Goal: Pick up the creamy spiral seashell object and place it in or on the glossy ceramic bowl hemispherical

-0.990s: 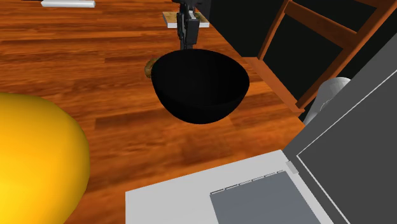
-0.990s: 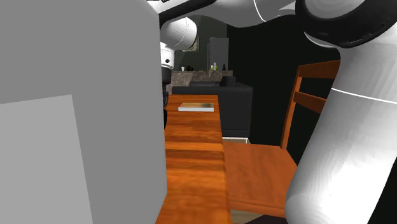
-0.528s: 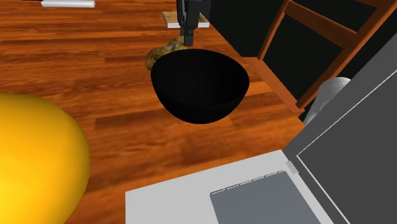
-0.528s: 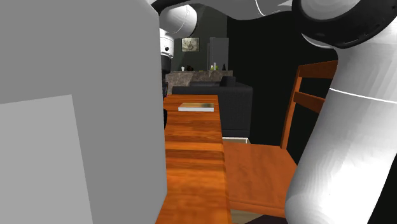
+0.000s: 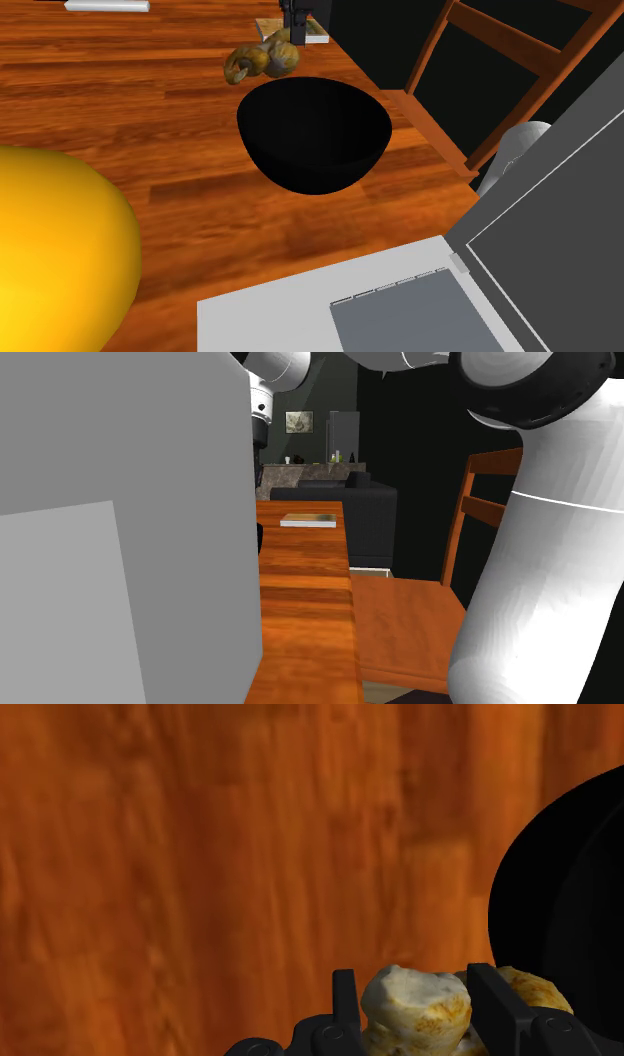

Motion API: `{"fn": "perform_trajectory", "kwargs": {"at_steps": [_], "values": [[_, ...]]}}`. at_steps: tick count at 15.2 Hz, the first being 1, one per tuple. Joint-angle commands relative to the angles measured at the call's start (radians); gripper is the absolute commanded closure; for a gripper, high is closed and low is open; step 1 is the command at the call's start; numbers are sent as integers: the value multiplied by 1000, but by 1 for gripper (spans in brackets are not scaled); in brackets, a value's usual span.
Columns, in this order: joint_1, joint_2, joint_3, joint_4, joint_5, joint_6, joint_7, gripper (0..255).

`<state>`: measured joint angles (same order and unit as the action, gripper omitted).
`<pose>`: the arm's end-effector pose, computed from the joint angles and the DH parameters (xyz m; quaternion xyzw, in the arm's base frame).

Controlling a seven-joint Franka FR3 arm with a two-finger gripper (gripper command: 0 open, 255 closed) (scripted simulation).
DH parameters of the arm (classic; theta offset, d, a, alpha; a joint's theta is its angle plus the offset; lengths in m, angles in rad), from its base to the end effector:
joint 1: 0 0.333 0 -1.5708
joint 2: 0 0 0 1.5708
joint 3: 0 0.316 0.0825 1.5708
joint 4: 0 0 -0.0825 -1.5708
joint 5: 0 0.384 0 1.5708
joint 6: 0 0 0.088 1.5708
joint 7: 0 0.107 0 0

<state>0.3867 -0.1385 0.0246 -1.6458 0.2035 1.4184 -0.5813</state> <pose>0.4429 0.2205 0.6520 -0.8690 -0.4828 0.0356 0.1027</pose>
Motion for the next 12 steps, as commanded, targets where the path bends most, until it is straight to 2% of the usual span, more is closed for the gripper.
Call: {"fn": "perform_trajectory", "kwargs": {"at_steps": [1, 12], "values": [[0, 9, -1, 37, 1, -28, 5, 255], [-1, 88, -4, 286, 8, -195, 36, 255]]}}
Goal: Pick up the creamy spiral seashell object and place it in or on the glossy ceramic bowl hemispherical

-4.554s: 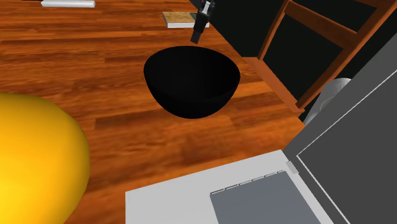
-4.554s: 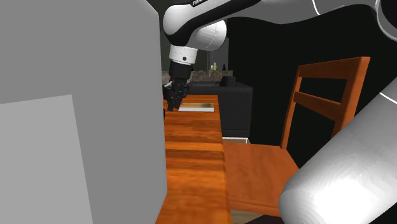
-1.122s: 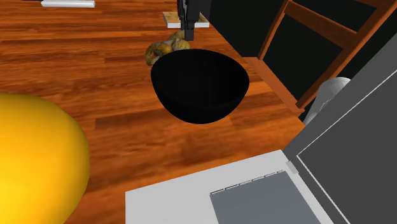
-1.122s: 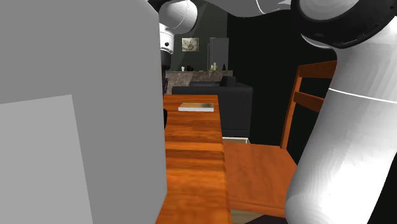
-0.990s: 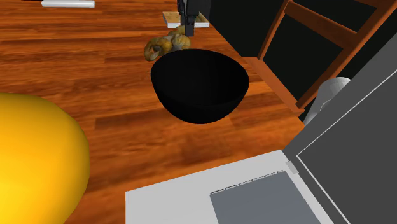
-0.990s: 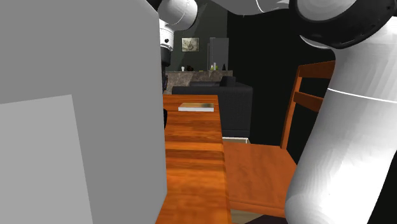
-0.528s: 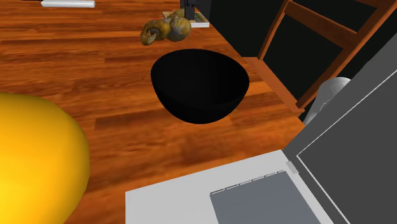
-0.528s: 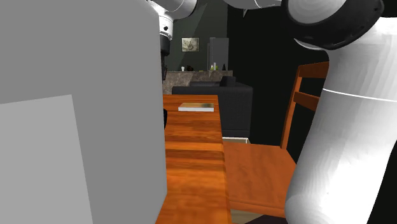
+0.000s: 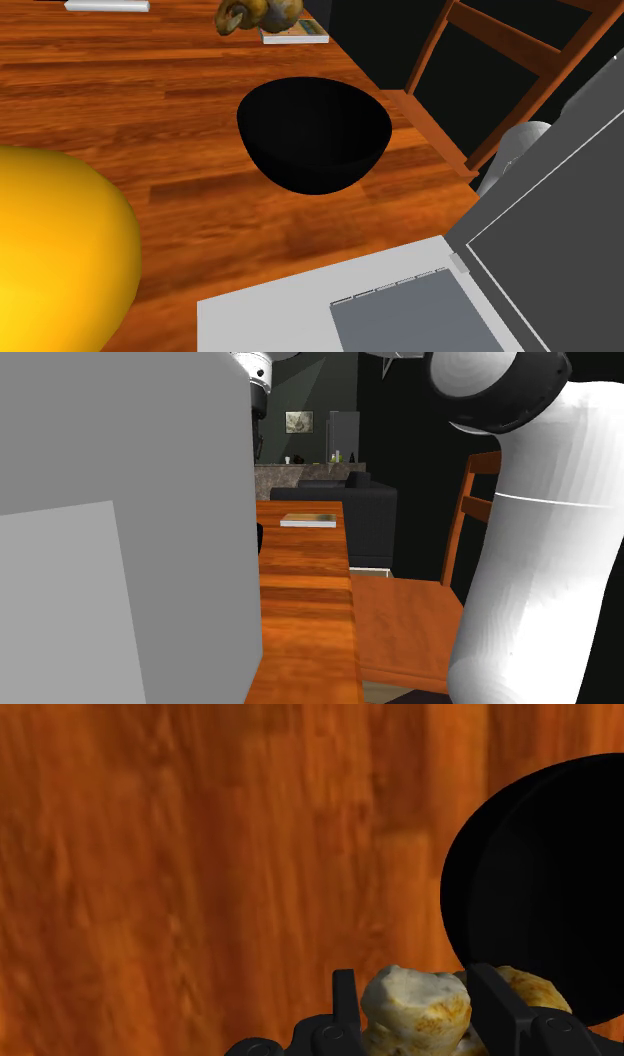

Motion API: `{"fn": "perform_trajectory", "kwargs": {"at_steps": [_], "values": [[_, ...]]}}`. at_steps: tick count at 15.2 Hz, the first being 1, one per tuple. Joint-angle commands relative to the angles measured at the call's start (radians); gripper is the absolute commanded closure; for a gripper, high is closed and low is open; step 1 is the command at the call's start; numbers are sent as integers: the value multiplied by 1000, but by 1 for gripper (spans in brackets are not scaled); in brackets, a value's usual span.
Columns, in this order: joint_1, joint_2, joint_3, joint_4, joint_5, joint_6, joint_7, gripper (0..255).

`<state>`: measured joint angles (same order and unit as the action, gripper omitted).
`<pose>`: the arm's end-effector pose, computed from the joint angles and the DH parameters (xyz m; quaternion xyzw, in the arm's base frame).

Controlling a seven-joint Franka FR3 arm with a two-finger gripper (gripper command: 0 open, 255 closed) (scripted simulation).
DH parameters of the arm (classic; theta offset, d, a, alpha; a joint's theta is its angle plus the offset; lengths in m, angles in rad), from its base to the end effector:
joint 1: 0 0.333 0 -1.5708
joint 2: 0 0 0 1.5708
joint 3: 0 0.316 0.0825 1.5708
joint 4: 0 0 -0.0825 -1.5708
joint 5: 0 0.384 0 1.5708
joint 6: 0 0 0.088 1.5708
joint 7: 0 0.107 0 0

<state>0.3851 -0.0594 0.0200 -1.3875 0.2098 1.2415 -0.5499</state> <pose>0.4434 0.2200 0.7142 -0.8689 -0.4828 0.0357 0.1027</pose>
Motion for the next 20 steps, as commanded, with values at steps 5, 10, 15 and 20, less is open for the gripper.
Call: {"fn": "perform_trajectory", "kwargs": {"at_steps": [5, 10, 15, 20], "values": [[17, -21, 18, 41, 10, -54, 50, 255], [56, -142, 71, -69, 33, -43, 148, 255], [84, -225, 116, -149, 57, -29, 223, 255], [83, -268, 117, -264, 57, 42, 203, 255]]}}
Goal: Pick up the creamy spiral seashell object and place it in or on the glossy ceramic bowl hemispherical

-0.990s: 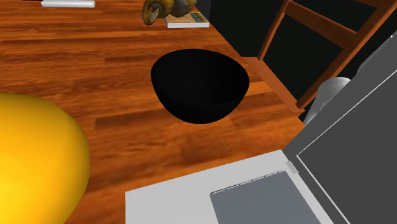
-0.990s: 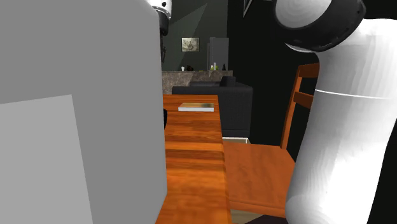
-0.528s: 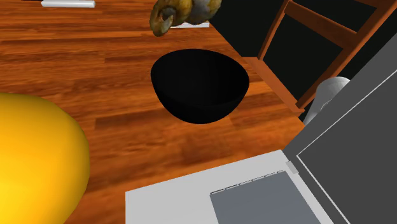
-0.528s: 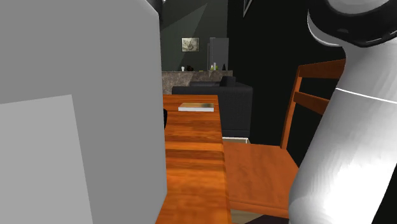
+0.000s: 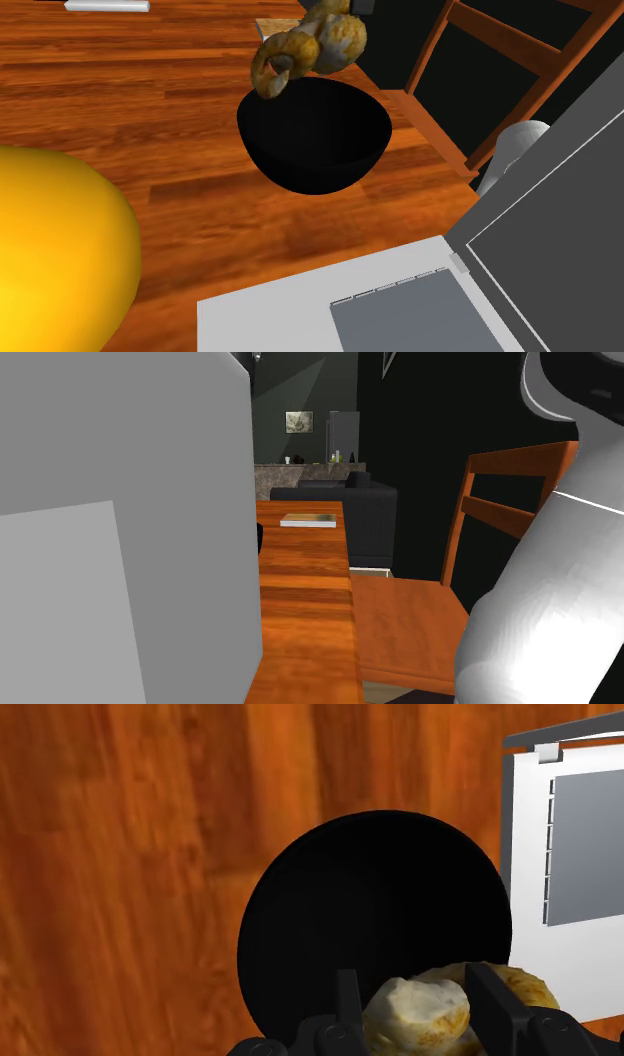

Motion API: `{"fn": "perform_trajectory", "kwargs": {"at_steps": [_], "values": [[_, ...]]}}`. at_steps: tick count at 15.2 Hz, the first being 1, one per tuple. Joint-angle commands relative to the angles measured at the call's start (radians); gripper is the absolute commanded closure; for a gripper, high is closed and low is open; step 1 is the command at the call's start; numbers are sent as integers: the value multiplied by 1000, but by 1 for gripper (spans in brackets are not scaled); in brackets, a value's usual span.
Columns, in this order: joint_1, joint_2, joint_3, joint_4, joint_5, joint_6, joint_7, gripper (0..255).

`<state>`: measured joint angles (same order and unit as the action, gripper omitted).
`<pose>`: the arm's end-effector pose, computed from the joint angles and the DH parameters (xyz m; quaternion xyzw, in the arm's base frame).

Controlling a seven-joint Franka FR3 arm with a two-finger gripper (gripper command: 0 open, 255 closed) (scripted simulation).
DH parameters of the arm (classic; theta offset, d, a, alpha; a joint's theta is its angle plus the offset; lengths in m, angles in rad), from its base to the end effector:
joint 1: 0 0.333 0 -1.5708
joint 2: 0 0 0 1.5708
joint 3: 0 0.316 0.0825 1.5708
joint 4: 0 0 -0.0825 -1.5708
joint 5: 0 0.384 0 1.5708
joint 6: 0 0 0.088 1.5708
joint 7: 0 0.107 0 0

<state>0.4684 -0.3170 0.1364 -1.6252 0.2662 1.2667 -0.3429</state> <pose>0.3126 0.2742 0.7292 -0.8689 -0.4828 0.0361 0.1027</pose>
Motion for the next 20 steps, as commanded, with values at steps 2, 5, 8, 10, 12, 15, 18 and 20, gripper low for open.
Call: {"fn": "perform_trajectory", "kwargs": {"at_steps": [2, 5, 8, 10, 12, 15, 18, 20], "values": [[0, -25, 1, -70, 0, 44, -11, 255], [0, -45, 3, -131, 1, 85, -21, 255], [0, -63, 5, -189, 2, 124, -31, 255], [1, -74, 6, -227, 3, 150, -37, 255], [1, -79, 7, -248, 3, 165, -41, 255], [1, -79, 6, -248, 3, 165, -41, 255], [1, -79, 6, -248, 3, 165, -41, 255], [1, -79, 6, -248, 3, 165, -41, 0]]}}
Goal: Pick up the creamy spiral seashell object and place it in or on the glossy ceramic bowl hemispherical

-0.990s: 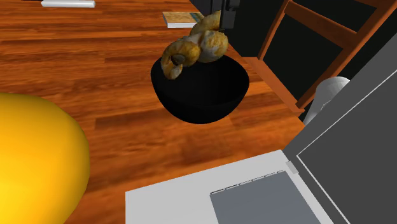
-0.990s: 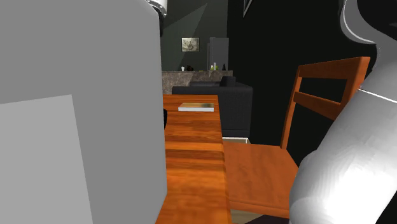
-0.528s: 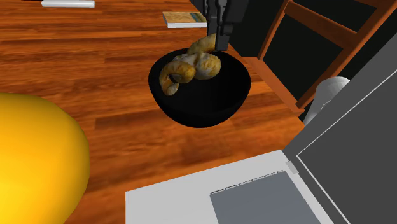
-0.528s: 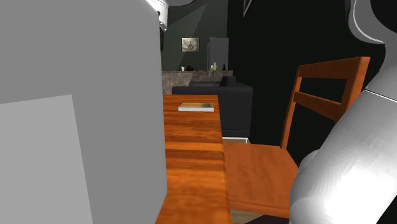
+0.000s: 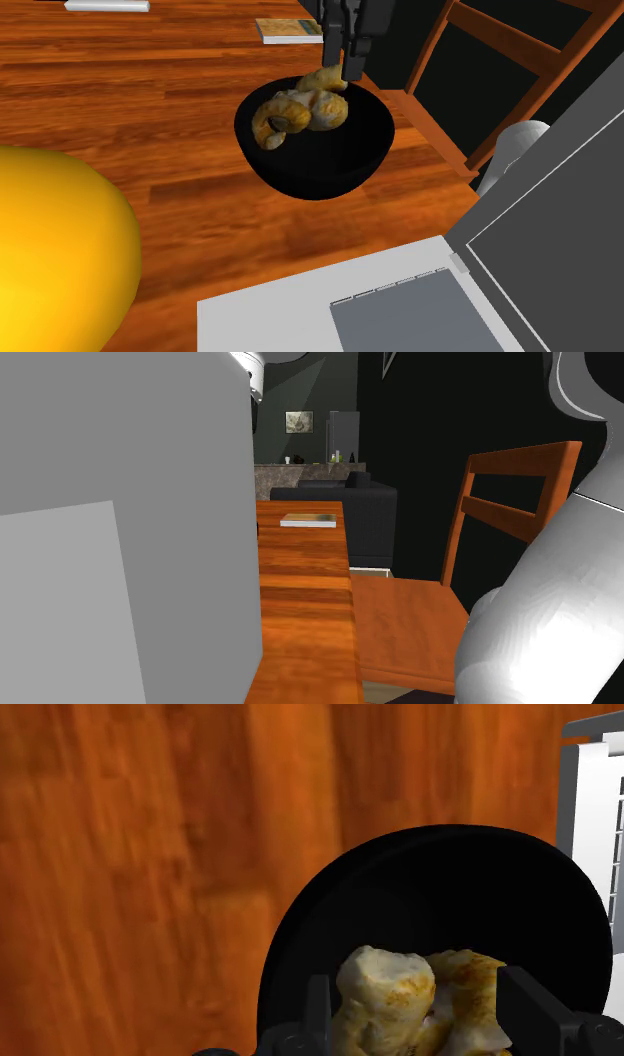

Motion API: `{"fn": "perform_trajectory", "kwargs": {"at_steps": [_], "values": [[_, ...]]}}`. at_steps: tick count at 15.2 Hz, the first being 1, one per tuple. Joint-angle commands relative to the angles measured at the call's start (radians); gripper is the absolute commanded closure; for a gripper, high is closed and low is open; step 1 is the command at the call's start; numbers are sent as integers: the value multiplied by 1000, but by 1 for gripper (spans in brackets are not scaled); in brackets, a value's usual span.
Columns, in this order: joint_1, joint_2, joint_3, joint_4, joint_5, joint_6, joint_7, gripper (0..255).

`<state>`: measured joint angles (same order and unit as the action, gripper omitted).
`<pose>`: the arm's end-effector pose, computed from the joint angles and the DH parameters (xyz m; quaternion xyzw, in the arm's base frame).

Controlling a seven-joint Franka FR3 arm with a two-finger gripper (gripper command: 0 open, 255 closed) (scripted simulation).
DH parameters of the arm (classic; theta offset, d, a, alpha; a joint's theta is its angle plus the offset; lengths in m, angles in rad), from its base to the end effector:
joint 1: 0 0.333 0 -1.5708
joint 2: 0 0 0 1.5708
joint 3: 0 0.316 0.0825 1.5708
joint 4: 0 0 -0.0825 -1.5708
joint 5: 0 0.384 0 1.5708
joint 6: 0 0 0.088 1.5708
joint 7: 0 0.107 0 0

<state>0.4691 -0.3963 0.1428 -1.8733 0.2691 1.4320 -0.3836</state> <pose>0.3122 0.2743 0.6641 -0.8690 -0.4827 0.0359 0.1027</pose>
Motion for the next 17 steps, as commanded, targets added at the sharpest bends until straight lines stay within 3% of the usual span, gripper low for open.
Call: {"fn": "perform_trajectory", "kwargs": {"at_steps": [1, 5, 9, 17], "values": [[0, 0, 0, 0, 0, 0, 0, 0], [0, 0, 0, 0, 0, 0, 0, 0], [-7, 63, -18, 188, -9, -127, 11, 0], [-7, 63, -18, 188, -9, -127, 11, 0]]}}
